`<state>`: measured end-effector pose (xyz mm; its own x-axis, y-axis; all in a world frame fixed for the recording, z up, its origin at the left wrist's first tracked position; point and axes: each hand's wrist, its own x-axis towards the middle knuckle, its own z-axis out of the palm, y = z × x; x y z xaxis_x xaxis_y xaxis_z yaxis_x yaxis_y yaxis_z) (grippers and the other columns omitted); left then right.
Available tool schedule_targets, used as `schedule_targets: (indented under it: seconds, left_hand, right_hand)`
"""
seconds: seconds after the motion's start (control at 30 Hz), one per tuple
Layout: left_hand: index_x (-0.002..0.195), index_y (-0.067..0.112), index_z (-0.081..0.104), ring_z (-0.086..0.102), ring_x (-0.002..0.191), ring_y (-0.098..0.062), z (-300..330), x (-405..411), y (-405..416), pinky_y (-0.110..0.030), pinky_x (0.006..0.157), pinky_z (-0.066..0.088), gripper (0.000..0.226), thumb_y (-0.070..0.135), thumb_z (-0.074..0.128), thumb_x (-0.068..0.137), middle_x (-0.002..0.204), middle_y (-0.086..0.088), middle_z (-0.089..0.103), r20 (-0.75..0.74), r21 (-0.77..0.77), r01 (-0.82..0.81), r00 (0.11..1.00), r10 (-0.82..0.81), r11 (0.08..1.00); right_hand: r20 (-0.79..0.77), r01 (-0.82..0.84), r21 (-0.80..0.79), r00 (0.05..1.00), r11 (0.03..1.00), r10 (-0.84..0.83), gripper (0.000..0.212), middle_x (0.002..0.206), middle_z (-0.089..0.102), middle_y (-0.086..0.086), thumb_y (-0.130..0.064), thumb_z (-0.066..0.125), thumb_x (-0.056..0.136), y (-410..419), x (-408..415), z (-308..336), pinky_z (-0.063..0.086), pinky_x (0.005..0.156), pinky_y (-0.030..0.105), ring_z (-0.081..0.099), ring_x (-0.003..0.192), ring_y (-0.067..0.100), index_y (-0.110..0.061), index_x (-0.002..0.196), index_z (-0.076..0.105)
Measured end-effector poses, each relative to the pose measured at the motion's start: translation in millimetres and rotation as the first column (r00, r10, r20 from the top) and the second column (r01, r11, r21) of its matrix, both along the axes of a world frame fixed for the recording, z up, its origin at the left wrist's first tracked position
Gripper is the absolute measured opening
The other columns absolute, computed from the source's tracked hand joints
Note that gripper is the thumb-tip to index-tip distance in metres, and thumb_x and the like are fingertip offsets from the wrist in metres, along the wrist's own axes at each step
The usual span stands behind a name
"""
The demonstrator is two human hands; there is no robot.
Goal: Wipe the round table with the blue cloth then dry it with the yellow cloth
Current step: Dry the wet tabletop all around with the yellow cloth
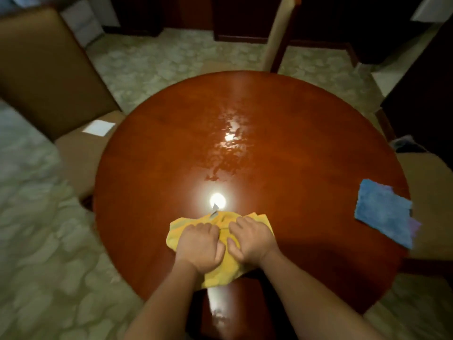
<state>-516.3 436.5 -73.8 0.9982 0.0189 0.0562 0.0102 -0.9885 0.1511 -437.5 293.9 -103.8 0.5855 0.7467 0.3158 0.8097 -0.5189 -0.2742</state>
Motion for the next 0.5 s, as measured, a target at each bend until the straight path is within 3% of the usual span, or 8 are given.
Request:
schedule_targets:
  seconds: [0.3,0.5]
  left_hand:
    - [0.056,0.014,0.052,0.045,0.041,-0.024,2.8,-71.0,57.1,-0.031,0.04,0.033,0.024,0.031,0.041,0.069,0.05,-0.003,0.049,-0.022,0.012,-0.261,0.965,0.261,0.965]
    - [0.057,0.012,0.052,0.045,0.045,-0.027,-5.1,-66.4,80.4,-0.03,0.044,0.031,0.022,0.027,0.041,0.068,0.053,-0.007,0.048,0.06,-0.012,-0.306,0.95,0.306,0.952]
  right_hand:
    - [0.024,-0.265,-0.024,0.964,0.964,0.265,0.033,0.068,0.056,0.002,-0.042,0.042,0.075,78.8,-37.4,4.0,0.038,0.042,0.024,0.056,0.06,0.022,-0.016,0.074,0.062]
    - [0.031,-0.356,0.014,0.934,0.934,0.356,0.035,0.069,0.057,0.005,-0.041,0.044,0.074,111.8,-20.1,-2.9,0.039,0.042,0.025,0.057,0.059,0.026,-0.013,0.075,0.065]
